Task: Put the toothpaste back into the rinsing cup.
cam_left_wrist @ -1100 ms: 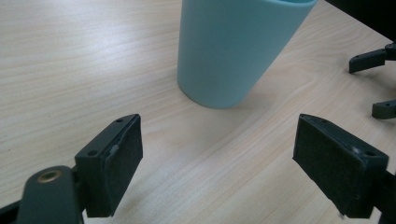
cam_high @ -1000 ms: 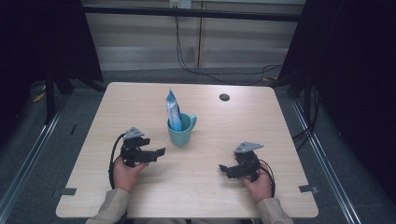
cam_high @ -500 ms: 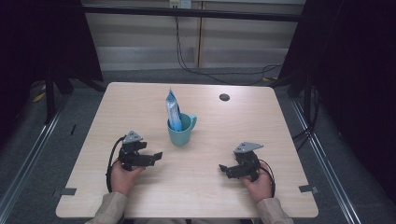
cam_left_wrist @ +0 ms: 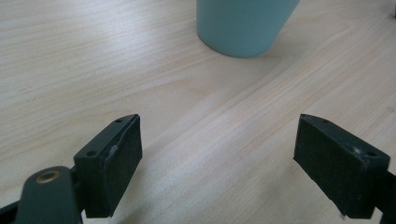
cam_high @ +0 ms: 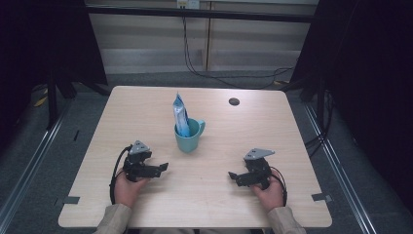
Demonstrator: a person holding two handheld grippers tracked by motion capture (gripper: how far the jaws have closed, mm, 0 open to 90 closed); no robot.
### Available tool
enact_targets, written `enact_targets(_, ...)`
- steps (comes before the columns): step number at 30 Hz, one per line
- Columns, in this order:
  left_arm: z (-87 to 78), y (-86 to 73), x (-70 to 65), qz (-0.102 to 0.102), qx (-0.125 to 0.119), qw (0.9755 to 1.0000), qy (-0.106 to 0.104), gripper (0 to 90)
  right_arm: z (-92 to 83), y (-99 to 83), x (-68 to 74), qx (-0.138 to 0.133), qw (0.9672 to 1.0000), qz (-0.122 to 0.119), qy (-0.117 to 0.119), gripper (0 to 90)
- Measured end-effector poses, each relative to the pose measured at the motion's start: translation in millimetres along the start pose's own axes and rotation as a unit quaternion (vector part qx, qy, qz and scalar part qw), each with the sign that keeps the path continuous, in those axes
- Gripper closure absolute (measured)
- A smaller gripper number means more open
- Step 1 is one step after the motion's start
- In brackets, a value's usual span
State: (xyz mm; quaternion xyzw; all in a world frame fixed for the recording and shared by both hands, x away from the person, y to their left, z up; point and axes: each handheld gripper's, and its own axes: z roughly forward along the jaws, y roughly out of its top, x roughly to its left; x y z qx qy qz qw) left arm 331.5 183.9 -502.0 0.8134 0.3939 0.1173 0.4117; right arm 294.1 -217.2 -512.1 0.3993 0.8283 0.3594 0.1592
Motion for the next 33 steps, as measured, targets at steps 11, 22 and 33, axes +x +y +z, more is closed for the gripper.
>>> enact_targets(11, 5.6, -4.8, -1.5, 0.011, 0.016, 0.9997, 0.014, 14.9, 0.0, 0.0, 0.0, 0.000, 1.0000, 0.000, 0.000, 12.9)
enact_targets(22, 10.1, -3.4, -8.4, 0.059, 0.042, 0.9970, 0.027, 10.6, 0.0, 0.0, 0.0, 0.000, 1.0000, 0.000, 0.000, 12.9)
enact_targets(33, 11.7, -3.1, -9.1, 0.062, 0.047, 0.9968, 0.018, 5.9, 0.0, 0.0, 0.1, 0.000, 1.0000, 0.000, 0.000, 12.9)
